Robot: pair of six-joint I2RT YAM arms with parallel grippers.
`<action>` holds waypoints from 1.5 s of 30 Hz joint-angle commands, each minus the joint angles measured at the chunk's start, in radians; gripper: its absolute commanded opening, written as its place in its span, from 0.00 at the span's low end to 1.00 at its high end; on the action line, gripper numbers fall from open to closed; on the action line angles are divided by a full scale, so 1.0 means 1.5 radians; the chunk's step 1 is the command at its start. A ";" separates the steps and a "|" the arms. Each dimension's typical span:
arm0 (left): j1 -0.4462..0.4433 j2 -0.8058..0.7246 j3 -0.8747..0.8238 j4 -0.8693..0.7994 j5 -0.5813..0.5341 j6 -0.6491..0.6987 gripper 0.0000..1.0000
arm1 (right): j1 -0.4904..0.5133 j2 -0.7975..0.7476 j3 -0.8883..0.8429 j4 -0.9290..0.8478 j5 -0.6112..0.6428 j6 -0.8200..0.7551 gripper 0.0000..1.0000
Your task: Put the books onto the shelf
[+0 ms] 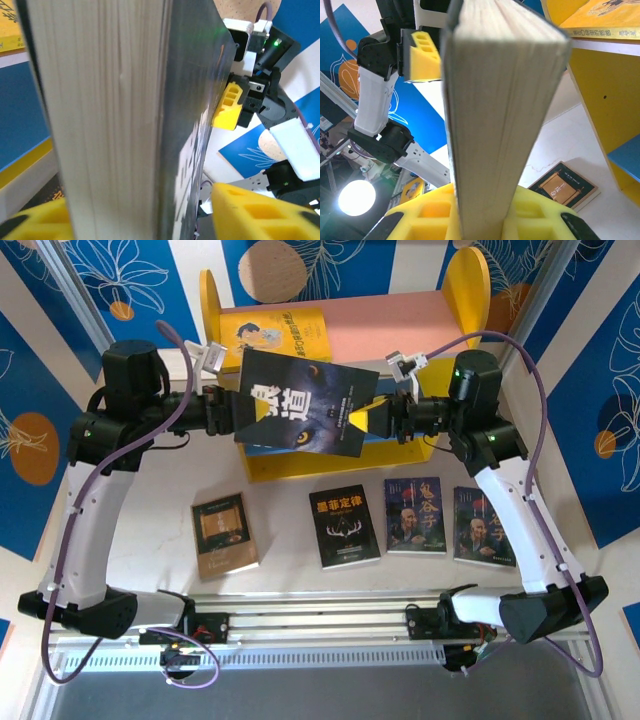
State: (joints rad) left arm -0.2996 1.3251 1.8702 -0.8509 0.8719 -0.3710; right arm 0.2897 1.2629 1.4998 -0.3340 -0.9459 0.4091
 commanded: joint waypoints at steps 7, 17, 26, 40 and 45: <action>0.010 -0.014 -0.020 0.046 0.035 -0.009 0.13 | 0.023 0.013 0.058 -0.055 0.056 -0.033 0.02; 0.010 -0.062 -0.067 0.115 0.021 -0.057 0.00 | 0.033 -0.020 0.035 -0.064 0.169 -0.020 0.29; 0.014 -0.110 -0.086 0.190 -0.010 -0.117 0.00 | 0.034 -0.064 -0.005 -0.044 0.241 0.029 0.49; 0.015 -0.140 -0.155 0.352 -0.002 -0.190 0.00 | 0.080 -0.048 0.017 -0.036 0.226 0.064 0.55; 0.015 -0.146 -0.181 0.406 -0.003 -0.213 0.00 | 0.090 -0.038 0.035 -0.032 0.216 0.074 0.51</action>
State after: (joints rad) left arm -0.2897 1.1393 1.6009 -0.3954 0.8558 -0.6571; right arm 0.4149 1.1988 1.5082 -0.4030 -0.6033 0.5014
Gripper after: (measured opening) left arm 0.172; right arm 0.514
